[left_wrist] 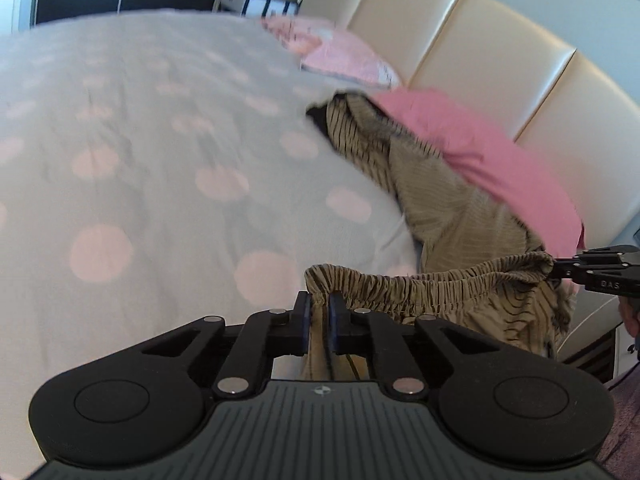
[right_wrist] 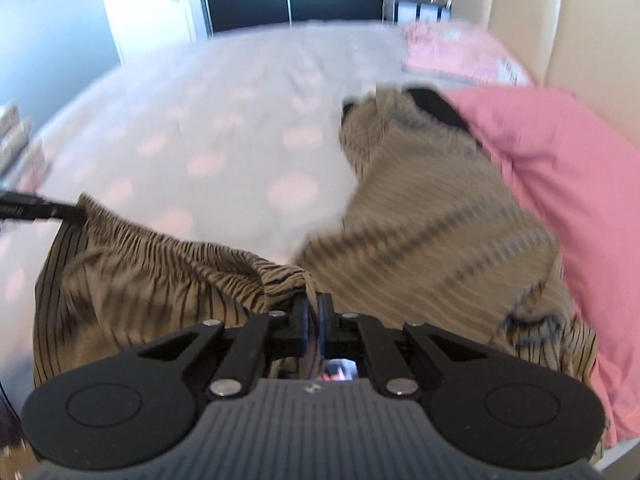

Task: Fold clothes
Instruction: 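Grasp the elastic waistband with both tools and raise it up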

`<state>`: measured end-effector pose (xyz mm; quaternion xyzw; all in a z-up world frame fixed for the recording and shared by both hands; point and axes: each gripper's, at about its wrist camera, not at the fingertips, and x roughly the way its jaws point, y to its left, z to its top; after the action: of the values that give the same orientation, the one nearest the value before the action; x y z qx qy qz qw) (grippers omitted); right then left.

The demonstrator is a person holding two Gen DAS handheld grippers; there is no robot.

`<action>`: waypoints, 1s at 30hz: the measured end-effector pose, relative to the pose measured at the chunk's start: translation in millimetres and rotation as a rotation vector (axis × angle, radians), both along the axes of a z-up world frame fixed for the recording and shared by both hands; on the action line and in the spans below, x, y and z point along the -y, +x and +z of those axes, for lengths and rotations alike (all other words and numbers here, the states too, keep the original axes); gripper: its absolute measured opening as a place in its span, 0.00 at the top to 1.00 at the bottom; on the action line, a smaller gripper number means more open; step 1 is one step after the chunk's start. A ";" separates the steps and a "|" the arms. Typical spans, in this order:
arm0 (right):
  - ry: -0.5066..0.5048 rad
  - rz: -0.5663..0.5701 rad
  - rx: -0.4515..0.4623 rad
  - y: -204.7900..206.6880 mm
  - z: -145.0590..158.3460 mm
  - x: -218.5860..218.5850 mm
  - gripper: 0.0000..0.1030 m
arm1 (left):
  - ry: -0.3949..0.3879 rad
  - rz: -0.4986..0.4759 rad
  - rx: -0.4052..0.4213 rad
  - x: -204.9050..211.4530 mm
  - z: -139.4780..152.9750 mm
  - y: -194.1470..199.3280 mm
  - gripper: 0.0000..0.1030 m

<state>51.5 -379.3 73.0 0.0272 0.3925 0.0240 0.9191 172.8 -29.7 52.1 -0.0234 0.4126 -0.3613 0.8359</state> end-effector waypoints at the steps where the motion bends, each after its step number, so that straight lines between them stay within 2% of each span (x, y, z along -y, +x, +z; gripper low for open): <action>1: 0.010 -0.001 0.033 -1.4 9.4 -3.9 0.95 | -0.010 0.013 0.025 -6.8 13.7 -4.3 0.94; 8: 0.038 0.044 0.308 -22.3 80.8 -47.9 0.95 | -0.075 0.124 0.233 -61.0 115.0 -52.3 0.94; 12: 0.066 0.070 0.436 -36.6 119.0 -71.9 0.95 | -0.091 0.172 0.349 -88.0 167.4 -86.7 0.94; 16: 0.066 0.117 0.529 -43.5 156.7 -93.8 0.95 | -0.064 0.199 0.467 -105.8 215.2 -112.9 0.94; 20: 0.088 0.142 0.584 -35.5 195.6 -109.3 0.95 | -0.012 0.221 0.590 -108.0 254.5 -126.2 0.94; 23: 0.105 0.142 0.623 -28.3 221.7 -118.0 0.95 | -0.006 0.238 0.639 -110.0 275.0 -128.8 0.94; 26: 0.101 0.156 0.641 -34.9 236.2 -123.2 0.95 | -0.023 0.215 0.669 -114.0 281.7 -139.4 0.94; 28: 0.092 0.174 0.632 -41.8 235.0 -122.9 0.95 | -0.028 0.178 0.684 -118.3 278.7 -149.3 0.94; 30: 0.100 0.194 0.580 -44.1 221.4 -119.5 0.95 | -0.012 0.141 0.660 -124.9 265.9 -158.6 0.94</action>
<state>7.4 -259.8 294.5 0.0266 0.1129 0.1376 0.9837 14.2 95.2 318.0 0.0614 0.1148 -0.2930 0.9472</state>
